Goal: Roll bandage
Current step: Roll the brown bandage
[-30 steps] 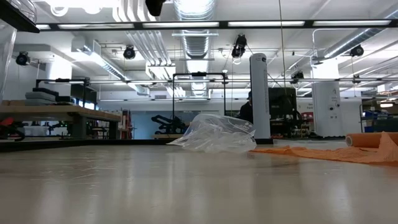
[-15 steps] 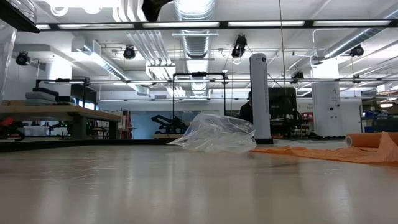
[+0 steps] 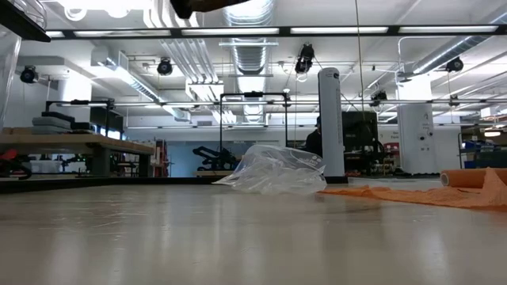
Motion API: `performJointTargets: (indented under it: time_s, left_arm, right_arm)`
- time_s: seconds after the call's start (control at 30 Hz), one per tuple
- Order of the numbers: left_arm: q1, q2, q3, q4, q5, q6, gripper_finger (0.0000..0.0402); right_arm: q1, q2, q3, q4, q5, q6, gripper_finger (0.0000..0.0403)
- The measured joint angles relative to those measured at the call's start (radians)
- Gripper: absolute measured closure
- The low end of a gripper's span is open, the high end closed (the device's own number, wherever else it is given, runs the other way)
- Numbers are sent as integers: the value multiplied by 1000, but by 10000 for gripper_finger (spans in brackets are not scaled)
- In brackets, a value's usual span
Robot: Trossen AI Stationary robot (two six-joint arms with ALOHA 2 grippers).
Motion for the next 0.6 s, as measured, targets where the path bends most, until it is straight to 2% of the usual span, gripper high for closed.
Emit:
performJointTargets:
  time_s: [0.13, 0.37, 0.5, 0.6]
  left_arm:
    - [0, -15, 52, 0, -52, 97, 106]
    - [-15, -79, 103, -55, -52, 262, 122]
    - [-33, -159, 55, -46, -52, 275, 127]
    - [-61, -216, -44, 50, -49, 273, 126]
  right_arm:
    - [0, 0, 0, 22, -61, 55, 390]
    - [0, -7, -12, 174, -239, 196, 390]
    - [-1, -47, -32, 242, -241, 237, 390]
    - [-6, -89, -55, 295, -241, 263, 390]
